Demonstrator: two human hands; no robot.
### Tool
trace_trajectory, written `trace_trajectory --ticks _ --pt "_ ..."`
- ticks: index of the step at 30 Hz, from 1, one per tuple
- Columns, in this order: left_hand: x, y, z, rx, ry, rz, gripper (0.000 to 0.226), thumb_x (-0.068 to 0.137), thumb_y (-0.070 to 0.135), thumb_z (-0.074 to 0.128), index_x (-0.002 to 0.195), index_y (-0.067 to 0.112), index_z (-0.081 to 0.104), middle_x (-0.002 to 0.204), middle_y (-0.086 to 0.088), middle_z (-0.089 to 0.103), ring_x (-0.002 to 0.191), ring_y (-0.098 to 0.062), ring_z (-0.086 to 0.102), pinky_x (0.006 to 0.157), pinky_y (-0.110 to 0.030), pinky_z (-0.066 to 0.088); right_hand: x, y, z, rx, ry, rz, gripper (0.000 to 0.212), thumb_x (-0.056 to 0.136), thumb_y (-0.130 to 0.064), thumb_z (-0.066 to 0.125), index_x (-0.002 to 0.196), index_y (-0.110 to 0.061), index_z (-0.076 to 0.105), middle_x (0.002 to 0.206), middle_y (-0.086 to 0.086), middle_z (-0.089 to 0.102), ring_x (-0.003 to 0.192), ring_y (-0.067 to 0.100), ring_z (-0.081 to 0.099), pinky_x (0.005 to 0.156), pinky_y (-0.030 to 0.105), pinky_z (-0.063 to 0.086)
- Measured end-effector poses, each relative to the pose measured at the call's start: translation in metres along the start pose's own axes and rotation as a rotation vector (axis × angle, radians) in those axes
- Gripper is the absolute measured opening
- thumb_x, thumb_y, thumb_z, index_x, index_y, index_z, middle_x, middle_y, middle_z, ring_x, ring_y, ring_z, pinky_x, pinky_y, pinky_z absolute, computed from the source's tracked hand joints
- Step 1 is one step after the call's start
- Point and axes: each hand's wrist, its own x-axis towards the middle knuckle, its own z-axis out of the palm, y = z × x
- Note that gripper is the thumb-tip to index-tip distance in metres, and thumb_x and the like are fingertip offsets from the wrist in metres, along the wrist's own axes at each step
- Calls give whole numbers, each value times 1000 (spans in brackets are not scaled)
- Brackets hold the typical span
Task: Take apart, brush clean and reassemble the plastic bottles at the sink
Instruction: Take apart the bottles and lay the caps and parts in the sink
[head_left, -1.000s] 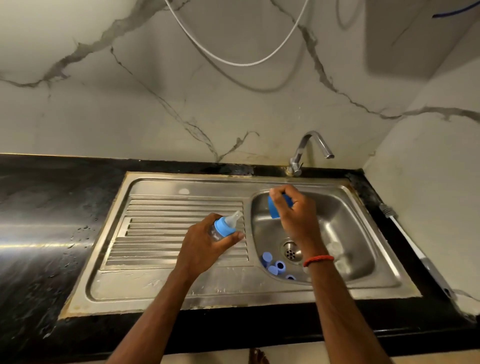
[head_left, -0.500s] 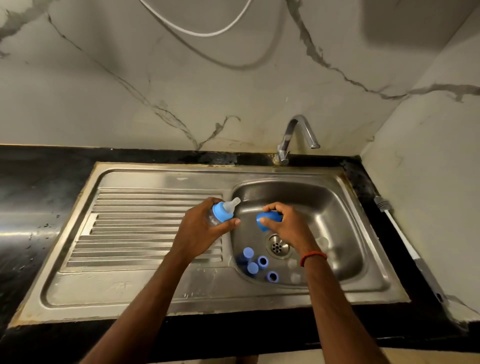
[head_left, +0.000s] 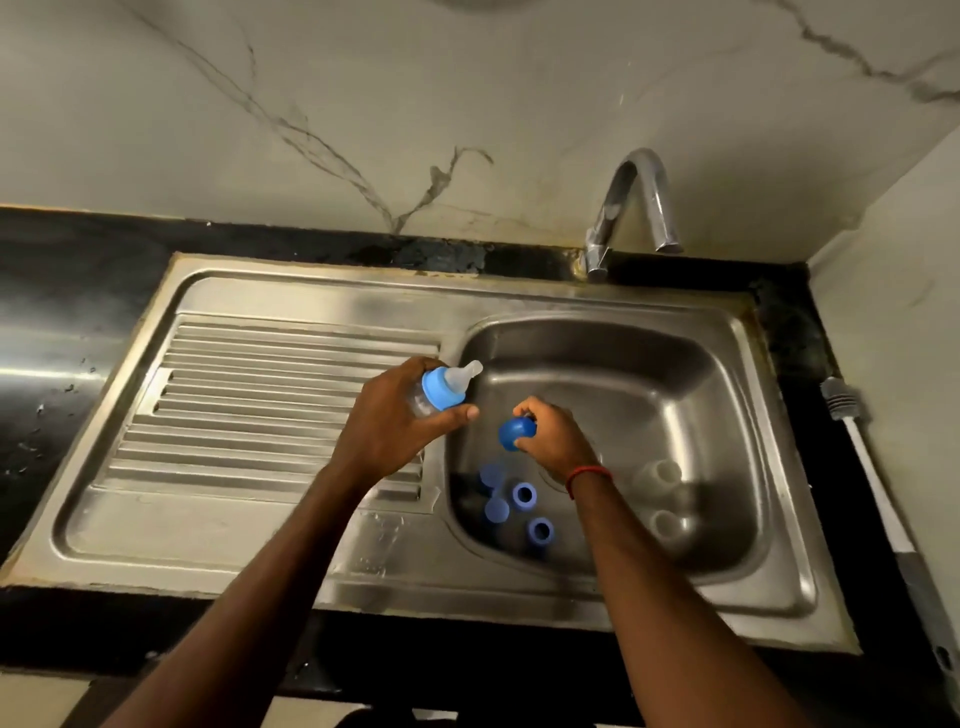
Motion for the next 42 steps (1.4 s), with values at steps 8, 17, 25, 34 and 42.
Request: trace_trajectory --ticks 8,17,25,34,42 --pt "10 -8 3 64 11 -20 59 72 64 79 114 25 65 100 13 68 87 -5 62 74 -21 48 43 13 36 -194 -118 -149 44 69 -4 76 110 -19 66 105 7 65 95 25 62 84 36 53" --pt "-2 -9 4 44 36 -36 55 72 62 83 112 28 66 100 14 70 91 -7 65 78 -35 53 50 16 51 -276 -171 -166 64 83 -5 66 139 -27 45 128 10 55 117 29 56 93 45 53" --pt "-5 -2 9 64 7 -6 58 72 68 78 113 29 65 101 16 69 91 -6 63 77 -31 53 43 21 50 -212 -127 -112 69 87 -7 63 144 -32 34 135 11 51 120 29 55 96 45 51" --pt "1 15 18 85 -33 -13 59 69 68 80 112 31 63 100 16 67 89 -3 61 74 -21 48 28 16 -1 -82 36 -78 62 84 -19 76 139 -21 47 124 12 63 114 28 61 94 41 52" --pt "-2 27 26 138 -41 -59 71 53 56 93 112 28 65 100 12 67 88 -9 60 73 -25 48 -9 -64 -70 512 -36 -102 33 93 -48 62 106 -18 66 92 7 72 65 13 66 55 25 49"
